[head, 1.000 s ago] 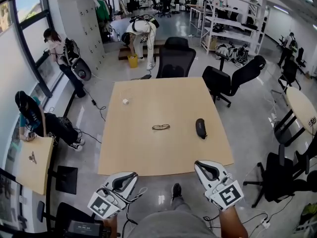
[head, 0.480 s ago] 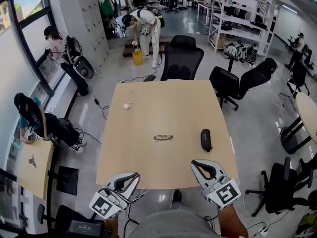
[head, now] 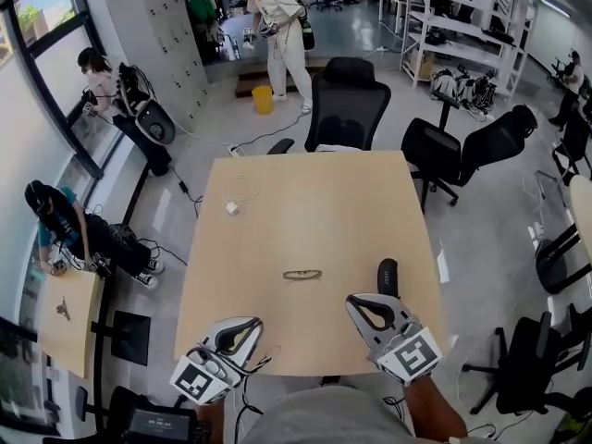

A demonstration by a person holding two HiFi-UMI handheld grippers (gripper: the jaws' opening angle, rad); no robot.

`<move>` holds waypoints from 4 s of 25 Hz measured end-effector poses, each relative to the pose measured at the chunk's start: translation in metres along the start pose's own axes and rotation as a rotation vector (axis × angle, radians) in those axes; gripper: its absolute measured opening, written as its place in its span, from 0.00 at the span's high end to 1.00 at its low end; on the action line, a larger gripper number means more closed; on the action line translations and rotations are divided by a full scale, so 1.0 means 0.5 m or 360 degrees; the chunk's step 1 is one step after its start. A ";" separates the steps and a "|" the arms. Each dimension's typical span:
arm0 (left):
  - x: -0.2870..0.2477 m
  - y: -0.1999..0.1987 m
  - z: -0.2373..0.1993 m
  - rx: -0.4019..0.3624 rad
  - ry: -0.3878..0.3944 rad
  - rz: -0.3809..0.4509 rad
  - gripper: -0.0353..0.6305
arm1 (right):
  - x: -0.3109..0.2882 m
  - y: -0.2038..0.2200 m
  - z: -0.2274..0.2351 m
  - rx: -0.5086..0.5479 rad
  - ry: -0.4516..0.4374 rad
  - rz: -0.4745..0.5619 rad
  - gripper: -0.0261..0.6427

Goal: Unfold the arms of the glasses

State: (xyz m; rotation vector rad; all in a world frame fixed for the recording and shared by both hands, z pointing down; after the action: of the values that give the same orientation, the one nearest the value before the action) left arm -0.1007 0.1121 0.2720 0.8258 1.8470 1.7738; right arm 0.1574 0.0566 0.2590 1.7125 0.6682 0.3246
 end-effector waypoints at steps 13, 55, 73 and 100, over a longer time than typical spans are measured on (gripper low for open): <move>-0.092 0.116 -0.133 0.0178 -0.0181 -0.0088 0.92 | -0.138 0.143 0.105 -0.0069 -0.0090 -0.0176 0.95; -0.274 0.712 -0.433 0.0293 0.0061 -0.0981 0.90 | -0.499 0.697 0.087 -0.0063 -0.0419 -0.1215 0.89; -0.283 0.727 -0.440 0.0360 0.0121 -0.1019 0.89 | -0.507 0.707 0.072 0.0069 -0.0374 -0.1274 0.92; -0.286 0.710 -0.393 0.0418 -0.0013 -0.1122 0.89 | -0.497 0.709 0.060 0.0091 -0.0422 -0.1274 0.92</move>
State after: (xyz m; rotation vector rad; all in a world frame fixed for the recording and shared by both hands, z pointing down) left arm -0.0920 -0.1304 0.6272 0.2007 2.0472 1.1008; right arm 0.0677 -0.1587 0.6251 1.3723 1.0974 -0.4760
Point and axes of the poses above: the fingertips, and each gripper's own axes: x backward along the fingers, z to its right, y out of its underside, the point moved 7 cm from there along x, backward along the fingers, and after that the axes turned 9 degrees about x, right-handed, at the moved point
